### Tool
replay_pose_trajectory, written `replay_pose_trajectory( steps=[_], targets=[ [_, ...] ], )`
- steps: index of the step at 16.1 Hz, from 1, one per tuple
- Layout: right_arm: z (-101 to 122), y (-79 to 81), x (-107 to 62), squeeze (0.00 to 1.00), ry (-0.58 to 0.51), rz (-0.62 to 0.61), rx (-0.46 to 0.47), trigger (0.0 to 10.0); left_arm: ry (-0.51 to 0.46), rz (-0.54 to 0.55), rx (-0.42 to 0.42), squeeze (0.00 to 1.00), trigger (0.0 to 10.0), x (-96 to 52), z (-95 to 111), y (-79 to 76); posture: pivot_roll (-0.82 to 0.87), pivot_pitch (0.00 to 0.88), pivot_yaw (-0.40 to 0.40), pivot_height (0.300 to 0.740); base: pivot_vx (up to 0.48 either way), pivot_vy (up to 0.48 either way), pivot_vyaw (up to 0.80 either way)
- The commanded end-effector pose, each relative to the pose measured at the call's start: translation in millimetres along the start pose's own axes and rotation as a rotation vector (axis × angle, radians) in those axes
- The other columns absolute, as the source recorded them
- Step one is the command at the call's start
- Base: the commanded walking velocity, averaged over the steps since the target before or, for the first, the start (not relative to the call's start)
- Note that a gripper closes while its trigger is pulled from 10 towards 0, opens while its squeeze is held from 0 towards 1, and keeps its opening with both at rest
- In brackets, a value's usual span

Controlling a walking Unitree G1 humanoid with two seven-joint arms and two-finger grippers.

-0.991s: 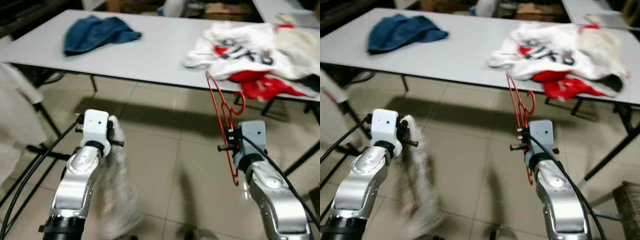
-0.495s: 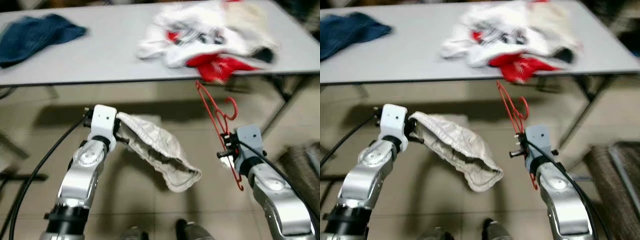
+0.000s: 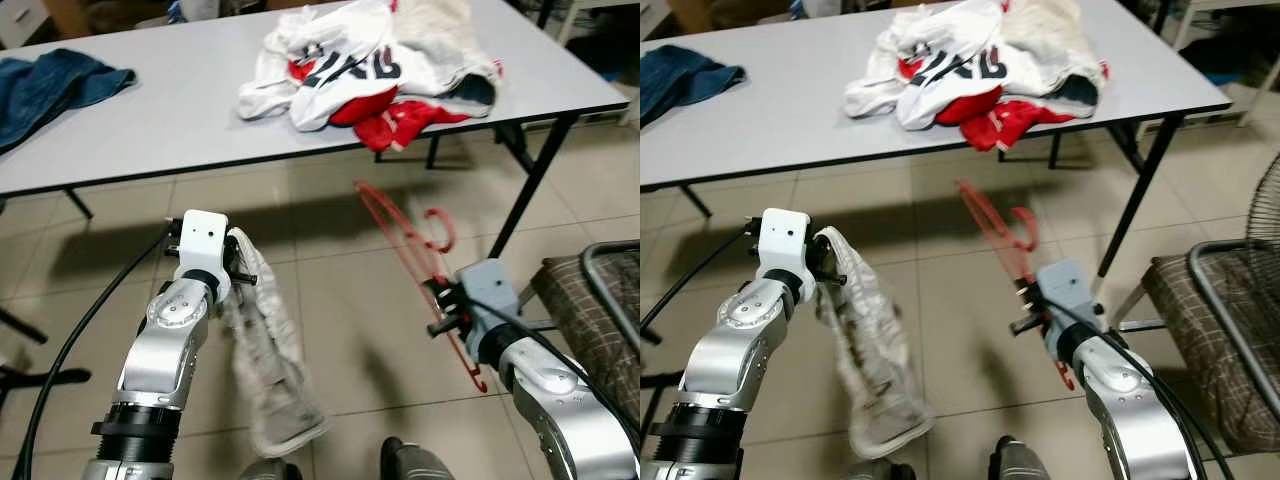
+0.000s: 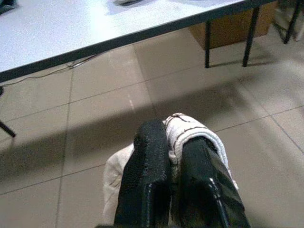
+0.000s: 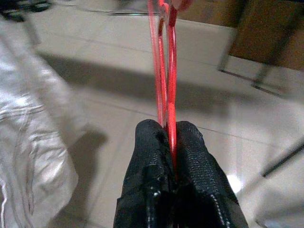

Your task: Hang hanger

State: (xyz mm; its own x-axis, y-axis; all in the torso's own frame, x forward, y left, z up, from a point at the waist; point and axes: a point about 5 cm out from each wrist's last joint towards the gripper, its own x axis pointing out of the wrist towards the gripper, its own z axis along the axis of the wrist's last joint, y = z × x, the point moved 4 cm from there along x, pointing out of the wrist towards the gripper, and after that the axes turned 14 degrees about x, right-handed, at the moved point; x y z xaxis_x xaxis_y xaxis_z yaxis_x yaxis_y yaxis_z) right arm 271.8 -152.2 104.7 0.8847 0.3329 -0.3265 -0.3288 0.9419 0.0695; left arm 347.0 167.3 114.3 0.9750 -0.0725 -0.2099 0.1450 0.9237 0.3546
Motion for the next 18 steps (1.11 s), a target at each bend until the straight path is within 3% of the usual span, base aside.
replay_pose_trajectory(
  steps=[1, 3, 10, 13, 16, 18],
  targets=[
    [3.9, 6.9, -1.9, 0.0, -0.013, 0.046, -0.001, 10.0, -0.042, 0.045, 0.018, 0.0, 10.0, 1.9, 11.6, 11.4, -0.14, 0.139, 0.13, 0.74, 0.0, 0.0, 0.0],
    [1.5, 12.3, -9.7, 0.0, 0.01, 0.123, -0.064, 10.0, -0.026, 0.04, 0.054, 0.0, 10.0, 19.0, 20.7, 16.0, -0.13, 0.144, 0.141, 0.74, 0.0, 0.0, 0.0],
    [11.0, 40.0, -19.9, 0.0, 0.017, 0.356, -0.137, 10.0, -0.126, 0.094, -0.051, 0.0, 10.0, 32.4, 55.5, 35.4, -0.14, 0.098, 0.145, 0.74, 0.0, 0.0, 0.0],
    [14.3, 47.5, -28.5, 0.0, 0.031, 0.445, -0.17, 10.0, -0.097, 0.158, -0.023, 0.0, 10.0, 38.4, 54.8, 46.1, -0.15, 0.079, 0.139, 0.74, 0.0, 0.0, 0.0],
    [14.6, 48.5, -36.7, 0.0, 0.058, 0.489, -0.185, 10.0, -0.09, 0.159, -0.012, 0.0, 10.0, 41.3, 53.8, 44.8, -0.16, 0.061, 0.133, 0.74, 0.0, 0.0, 0.0],
    [11.1, 46.3, -32.0, 0.0, 0.078, 0.478, -0.191, 10.0, -0.1, 0.152, -0.02, 0.0, 10.0, 42.2, 56.3, 42.4, -0.16, 0.053, 0.123, 0.74, 0.0, 0.0, 0.0]
  ],
)
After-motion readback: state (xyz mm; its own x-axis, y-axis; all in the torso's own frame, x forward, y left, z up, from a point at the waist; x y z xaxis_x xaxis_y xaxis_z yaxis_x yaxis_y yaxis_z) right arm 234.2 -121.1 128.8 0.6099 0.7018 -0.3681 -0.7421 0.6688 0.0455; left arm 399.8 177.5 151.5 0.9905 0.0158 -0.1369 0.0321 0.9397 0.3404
